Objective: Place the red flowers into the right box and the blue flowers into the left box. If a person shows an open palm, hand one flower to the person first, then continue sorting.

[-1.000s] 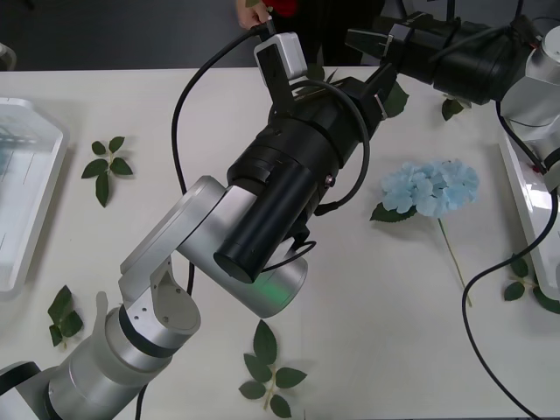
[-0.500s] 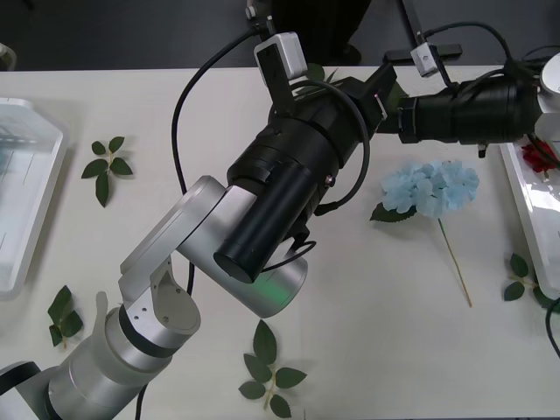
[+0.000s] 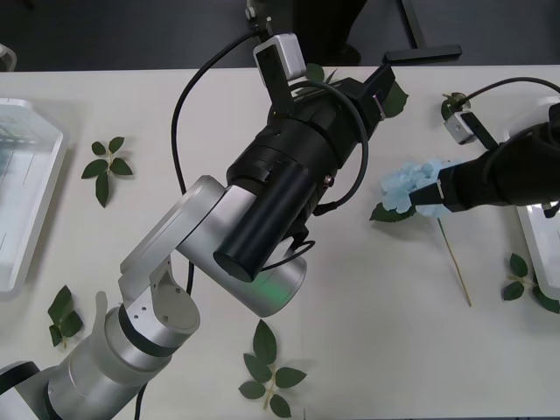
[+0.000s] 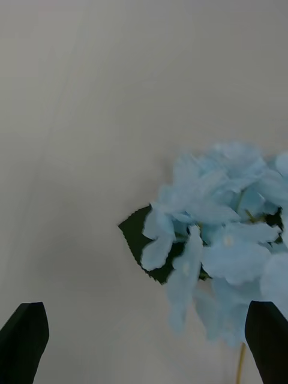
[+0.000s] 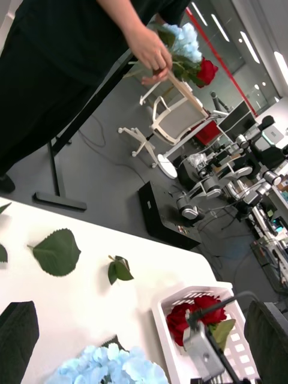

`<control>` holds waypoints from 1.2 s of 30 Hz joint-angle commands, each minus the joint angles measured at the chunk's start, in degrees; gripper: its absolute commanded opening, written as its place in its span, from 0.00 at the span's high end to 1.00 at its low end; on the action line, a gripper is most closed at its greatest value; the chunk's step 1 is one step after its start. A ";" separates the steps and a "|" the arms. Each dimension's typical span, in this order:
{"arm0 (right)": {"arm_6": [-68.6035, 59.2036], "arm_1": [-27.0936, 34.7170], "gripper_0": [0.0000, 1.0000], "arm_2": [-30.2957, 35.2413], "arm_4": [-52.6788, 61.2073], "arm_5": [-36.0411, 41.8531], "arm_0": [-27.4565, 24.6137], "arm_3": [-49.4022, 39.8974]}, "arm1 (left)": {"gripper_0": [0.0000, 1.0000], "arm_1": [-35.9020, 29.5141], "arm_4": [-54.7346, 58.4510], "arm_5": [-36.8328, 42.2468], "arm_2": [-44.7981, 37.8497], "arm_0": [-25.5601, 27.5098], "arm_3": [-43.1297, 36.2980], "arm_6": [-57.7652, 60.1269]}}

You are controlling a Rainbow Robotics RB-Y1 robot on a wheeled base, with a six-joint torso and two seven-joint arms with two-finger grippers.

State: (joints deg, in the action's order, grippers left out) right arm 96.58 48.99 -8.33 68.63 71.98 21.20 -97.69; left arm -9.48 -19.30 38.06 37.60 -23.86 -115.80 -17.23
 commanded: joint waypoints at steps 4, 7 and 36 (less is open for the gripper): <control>-2.72 1.46 0.03 0.77 -11.76 -0.26 -4.76 -3.30 | 0.00 -3.80 15.52 13.89 -4.82 -2.50 -11.99 -3.95; -2.72 0.41 0.03 0.68 -15.46 -0.26 -5.73 -3.30 | 0.00 -5.47 25.63 21.53 -8.95 -2.50 -17.00 -9.84; -3.95 -13.83 0.74 -3.89 -31.72 -4.39 0.25 10.50 | 0.00 -32.36 136.64 21.97 -39.36 23.42 8.05 -131.21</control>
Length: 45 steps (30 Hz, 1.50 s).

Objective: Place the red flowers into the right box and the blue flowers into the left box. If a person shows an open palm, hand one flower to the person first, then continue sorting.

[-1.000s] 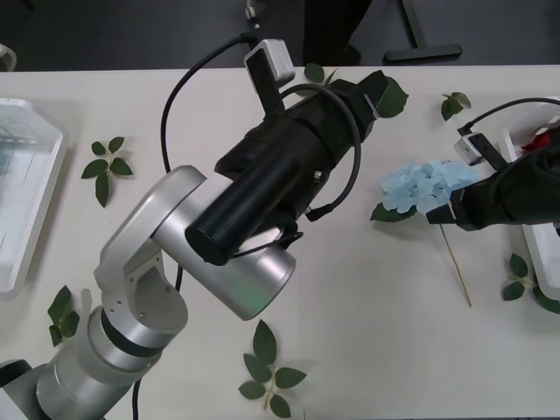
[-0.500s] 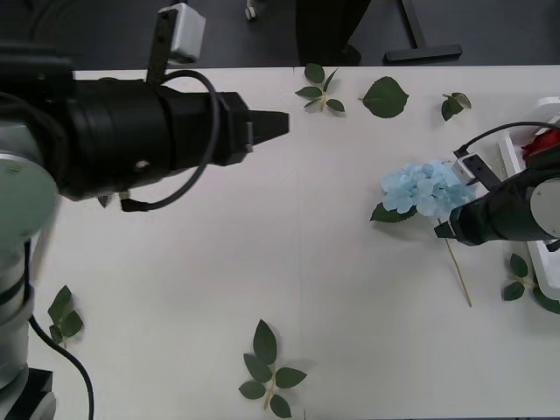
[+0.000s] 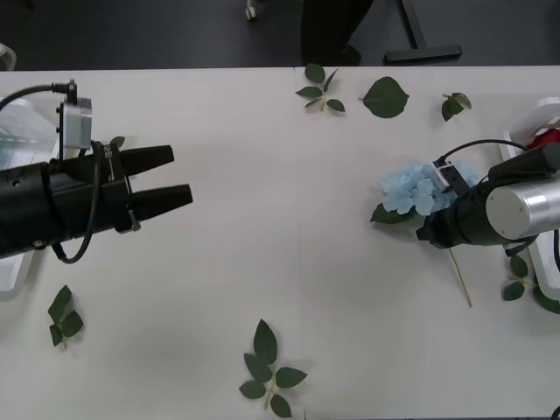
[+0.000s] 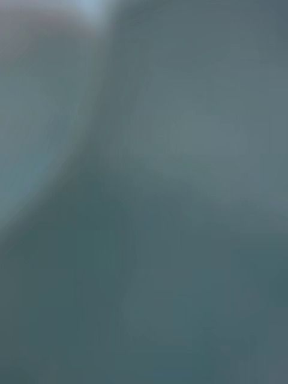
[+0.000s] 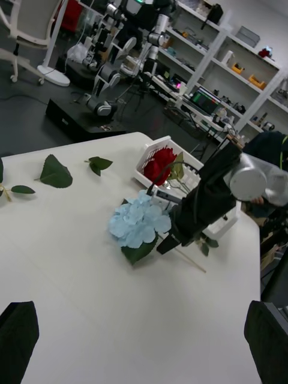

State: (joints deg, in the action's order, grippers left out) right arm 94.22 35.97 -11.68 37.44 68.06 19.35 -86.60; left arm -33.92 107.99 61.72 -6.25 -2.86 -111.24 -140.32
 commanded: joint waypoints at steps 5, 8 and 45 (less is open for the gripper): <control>-1.59 -0.82 1.00 -0.45 -0.78 -0.56 2.10 -0.58 | 0.00 -18.12 26.22 -3.45 10.47 4.44 5.86 -14.68; -1.59 -0.82 1.00 -0.45 -1.05 -0.47 2.10 -0.58 | 0.00 -24.62 34.05 -4.42 13.37 4.09 5.77 -14.68; 33.22 -3.01 1.00 8.87 50.72 0.32 16.16 -0.67 | 0.00 -34.29 42.22 -5.12 16.97 0.48 1.29 -14.68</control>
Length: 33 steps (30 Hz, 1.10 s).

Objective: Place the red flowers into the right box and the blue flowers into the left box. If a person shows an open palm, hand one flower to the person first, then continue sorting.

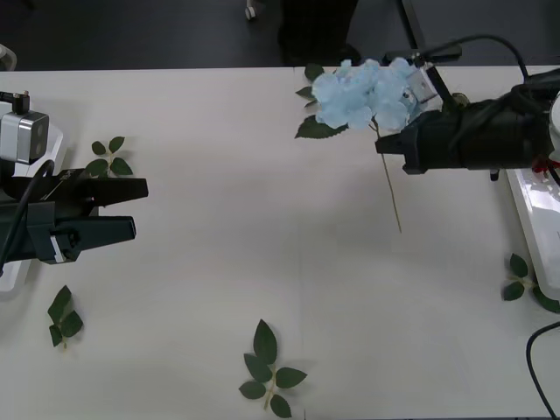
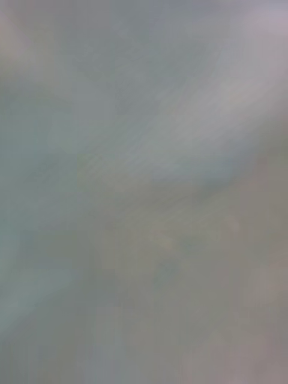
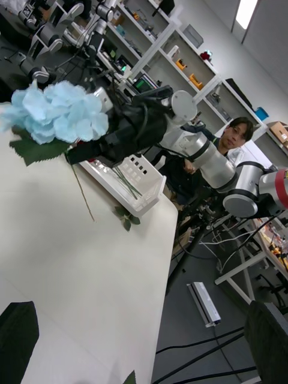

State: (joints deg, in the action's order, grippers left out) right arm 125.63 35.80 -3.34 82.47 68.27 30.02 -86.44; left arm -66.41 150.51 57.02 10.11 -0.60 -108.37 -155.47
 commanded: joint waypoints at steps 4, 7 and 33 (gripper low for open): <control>1.64 -5.74 1.00 0.53 8.33 -0.24 8.57 -0.75 | 0.00 -1.79 -0.30 -0.42 0.61 -1.77 -1.58 0.47; 0.67 -7.94 1.00 0.53 10.61 -1.12 9.97 -0.75 | 0.00 -1.79 -0.30 -0.42 0.61 -1.77 -1.58 0.47; -5.83 -16.64 1.00 -10.37 25.11 -13.07 15.16 -1.10 | 0.00 1.81 -0.74 -3.94 3.25 -4.14 -0.08 0.47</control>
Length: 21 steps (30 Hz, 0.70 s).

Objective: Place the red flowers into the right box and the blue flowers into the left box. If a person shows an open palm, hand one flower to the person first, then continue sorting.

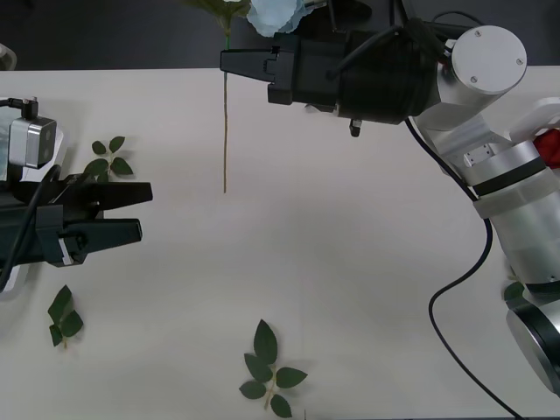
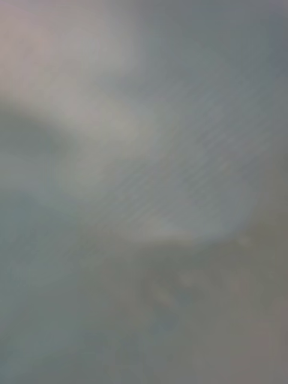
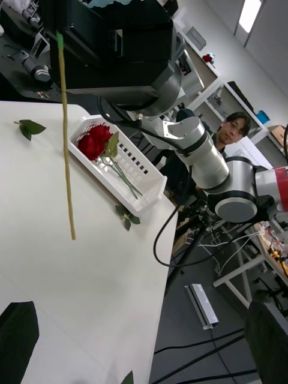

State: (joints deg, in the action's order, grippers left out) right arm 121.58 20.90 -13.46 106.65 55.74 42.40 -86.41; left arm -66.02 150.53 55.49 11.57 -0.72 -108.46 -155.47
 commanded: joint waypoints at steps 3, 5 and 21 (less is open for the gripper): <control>-1.96 -1.83 1.00 -0.42 0.93 -0.54 2.78 -1.04 | 0.00 1.60 -1.21 -4.86 4.87 -6.93 0.27 0.47; -1.96 -1.83 1.00 -0.51 0.84 -0.54 2.78 -1.04 | 0.00 2.48 -1.29 -6.80 7.50 -9.13 0.62 0.47; -1.96 -1.74 1.00 -0.51 0.49 -0.54 2.60 -1.04 | 0.00 13.73 -1.38 -21.47 25.79 -28.82 8.62 0.47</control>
State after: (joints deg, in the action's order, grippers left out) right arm 121.49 20.90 -13.51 106.72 55.60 42.41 -86.41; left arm -54.79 149.54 36.48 34.95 -25.60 -100.02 -155.47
